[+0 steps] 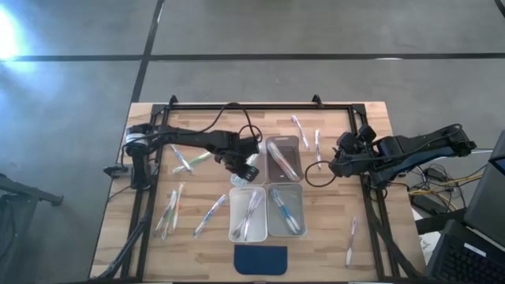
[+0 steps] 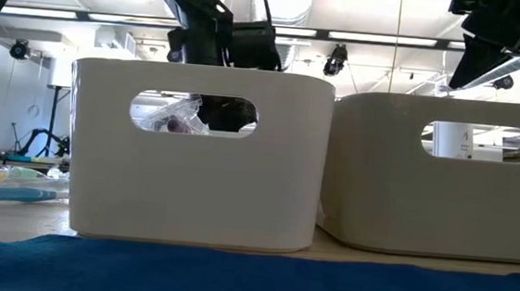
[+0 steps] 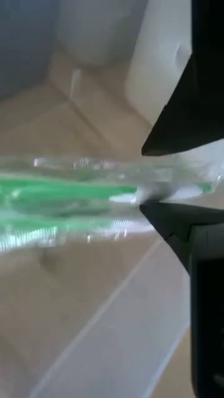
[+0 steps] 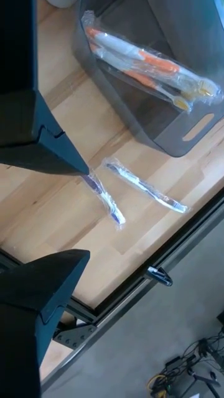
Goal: Pick & Place Toothbrushes
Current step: Put the green toothbrush into the transparent bin, then put the violet toothbrush into the white bin
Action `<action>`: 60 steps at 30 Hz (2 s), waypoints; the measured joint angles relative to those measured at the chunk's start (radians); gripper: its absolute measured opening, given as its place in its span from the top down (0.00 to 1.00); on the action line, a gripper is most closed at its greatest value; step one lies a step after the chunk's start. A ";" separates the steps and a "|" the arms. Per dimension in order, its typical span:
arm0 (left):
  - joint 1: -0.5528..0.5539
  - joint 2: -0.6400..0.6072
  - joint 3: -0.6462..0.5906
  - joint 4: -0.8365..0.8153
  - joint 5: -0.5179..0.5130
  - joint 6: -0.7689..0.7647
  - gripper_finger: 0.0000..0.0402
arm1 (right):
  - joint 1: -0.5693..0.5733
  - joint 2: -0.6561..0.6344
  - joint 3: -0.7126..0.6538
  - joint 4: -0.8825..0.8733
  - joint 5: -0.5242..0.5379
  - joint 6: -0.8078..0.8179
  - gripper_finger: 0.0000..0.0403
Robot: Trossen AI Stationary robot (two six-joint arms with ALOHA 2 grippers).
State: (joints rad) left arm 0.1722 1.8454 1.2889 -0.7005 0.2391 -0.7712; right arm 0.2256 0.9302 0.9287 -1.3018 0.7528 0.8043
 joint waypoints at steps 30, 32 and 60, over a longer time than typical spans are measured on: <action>0.004 -0.327 0.101 -0.228 -0.006 0.004 0.54 | 0.000 -0.001 0.000 0.000 -0.002 0.000 0.49; 0.002 -0.382 0.101 -0.229 -0.051 -0.008 0.54 | 0.000 -0.001 0.000 0.000 -0.001 0.000 0.48; -0.031 -0.638 0.097 -0.219 -0.943 0.175 0.54 | -0.218 0.175 -0.001 0.130 -0.060 0.183 0.57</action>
State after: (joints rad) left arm 0.1417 1.2076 1.3861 -0.9192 -0.7039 -0.5965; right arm 0.0074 1.1048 0.9279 -1.1713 0.6932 0.9875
